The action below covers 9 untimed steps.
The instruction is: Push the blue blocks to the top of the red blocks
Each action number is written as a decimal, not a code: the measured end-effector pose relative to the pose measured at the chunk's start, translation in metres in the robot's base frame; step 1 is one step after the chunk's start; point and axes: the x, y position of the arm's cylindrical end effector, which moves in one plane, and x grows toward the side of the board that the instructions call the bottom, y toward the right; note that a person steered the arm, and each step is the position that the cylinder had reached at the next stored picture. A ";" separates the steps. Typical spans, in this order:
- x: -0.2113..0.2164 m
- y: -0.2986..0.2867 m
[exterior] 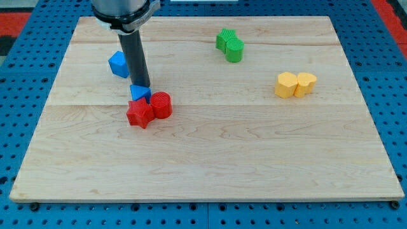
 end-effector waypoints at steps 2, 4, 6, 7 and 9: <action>0.000 -0.059; -0.061 -0.084; -0.077 -0.028; -0.078 -0.013; -0.072 0.010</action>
